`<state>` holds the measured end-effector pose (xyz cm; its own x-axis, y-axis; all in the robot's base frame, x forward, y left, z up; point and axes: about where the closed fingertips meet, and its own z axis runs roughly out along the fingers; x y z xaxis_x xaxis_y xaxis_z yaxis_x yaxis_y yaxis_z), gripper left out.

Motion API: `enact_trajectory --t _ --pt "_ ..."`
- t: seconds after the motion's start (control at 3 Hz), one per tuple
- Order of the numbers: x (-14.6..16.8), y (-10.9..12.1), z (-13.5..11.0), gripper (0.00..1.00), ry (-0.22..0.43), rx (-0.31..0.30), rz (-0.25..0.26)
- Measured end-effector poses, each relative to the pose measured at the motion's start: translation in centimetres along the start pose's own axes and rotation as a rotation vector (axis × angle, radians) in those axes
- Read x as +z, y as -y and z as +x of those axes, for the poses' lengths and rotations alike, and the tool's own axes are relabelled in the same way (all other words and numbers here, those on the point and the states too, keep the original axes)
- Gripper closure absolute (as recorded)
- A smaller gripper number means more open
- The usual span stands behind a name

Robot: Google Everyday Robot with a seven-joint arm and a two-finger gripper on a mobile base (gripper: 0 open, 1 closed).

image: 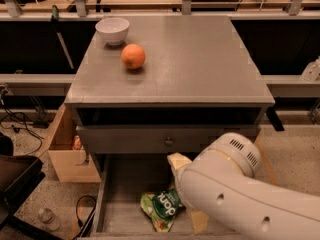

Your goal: Pick green rice chip bag from middle drawer and place on counter

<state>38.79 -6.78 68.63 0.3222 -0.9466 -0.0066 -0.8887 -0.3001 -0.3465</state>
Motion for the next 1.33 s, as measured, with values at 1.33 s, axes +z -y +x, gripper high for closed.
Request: enact_trajectory --t 1.33 --pt "11.1 1.6 0.6 0.0 -0.058 -0.178 -0.043"
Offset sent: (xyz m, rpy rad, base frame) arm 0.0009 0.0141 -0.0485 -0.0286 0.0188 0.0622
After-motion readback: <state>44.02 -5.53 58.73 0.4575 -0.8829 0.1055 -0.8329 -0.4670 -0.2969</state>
